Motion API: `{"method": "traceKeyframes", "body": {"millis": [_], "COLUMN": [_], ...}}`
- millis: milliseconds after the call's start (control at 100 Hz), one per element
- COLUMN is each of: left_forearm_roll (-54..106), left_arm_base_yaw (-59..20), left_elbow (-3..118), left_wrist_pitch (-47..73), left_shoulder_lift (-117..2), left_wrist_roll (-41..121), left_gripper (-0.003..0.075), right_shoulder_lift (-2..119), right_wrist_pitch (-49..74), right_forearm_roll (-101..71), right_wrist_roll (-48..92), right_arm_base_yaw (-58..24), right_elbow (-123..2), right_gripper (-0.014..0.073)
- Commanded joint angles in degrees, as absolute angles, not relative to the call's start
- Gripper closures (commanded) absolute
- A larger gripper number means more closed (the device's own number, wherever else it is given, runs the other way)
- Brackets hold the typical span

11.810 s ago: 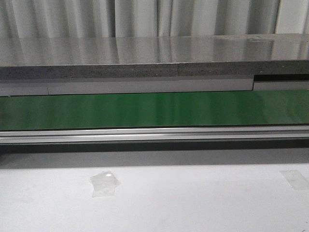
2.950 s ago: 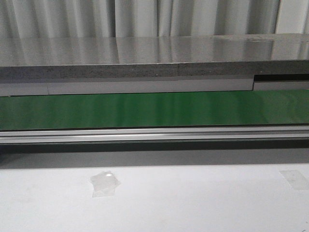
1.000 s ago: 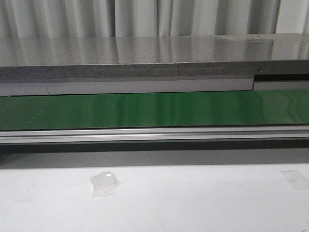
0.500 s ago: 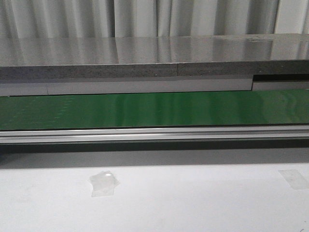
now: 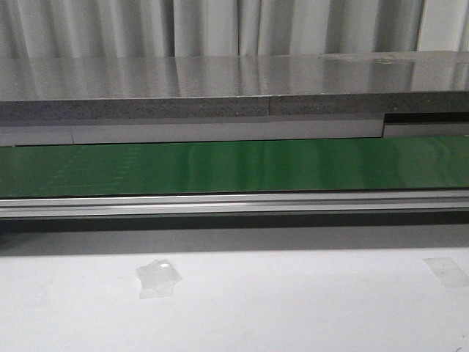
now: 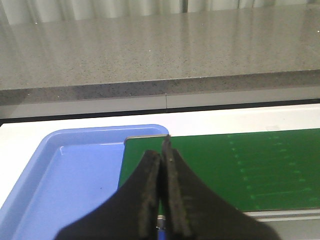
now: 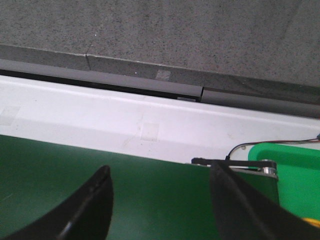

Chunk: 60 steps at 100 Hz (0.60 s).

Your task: Move button from left to right

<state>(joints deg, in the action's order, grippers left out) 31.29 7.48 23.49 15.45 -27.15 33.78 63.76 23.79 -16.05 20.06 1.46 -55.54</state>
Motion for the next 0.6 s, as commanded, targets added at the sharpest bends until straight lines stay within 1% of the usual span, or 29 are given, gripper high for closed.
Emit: {"method": "traceKeyframes", "body": {"millis": [0, 330, 550, 590], "left_forearm_roll": [32.42, 32.42, 32.42, 32.42], "left_arm_base_yaw": [7.13, 7.13, 7.13, 7.13], "left_elbow": [25.07, 25.07, 25.07, 25.07], "left_wrist_pitch": [11.46, 11.46, 11.46, 11.46], "left_shoulder_lift": [-27.30, -27.30, -27.30, -27.30], "left_wrist_roll": [33.72, 33.72, 33.72, 33.72], "left_gripper": [0.0740, 0.0740, 0.0740, 0.0740], "right_shoulder_lift": [57.44, 34.82, 24.10, 22.92], "right_wrist_pitch": [18.26, 15.61, 18.83, 19.40], "right_forearm_roll": [-16.87, -17.26, -18.35, -18.61], "right_wrist_roll": [20.69, 20.69, 20.69, 20.69], "right_arm_base_yaw": [1.21, 1.21, 1.21, 1.21], "right_elbow": [-51.72, -33.11, -27.58, -27.26], "right_gripper": [0.0158, 0.0158, 0.0162, 0.0176]}}
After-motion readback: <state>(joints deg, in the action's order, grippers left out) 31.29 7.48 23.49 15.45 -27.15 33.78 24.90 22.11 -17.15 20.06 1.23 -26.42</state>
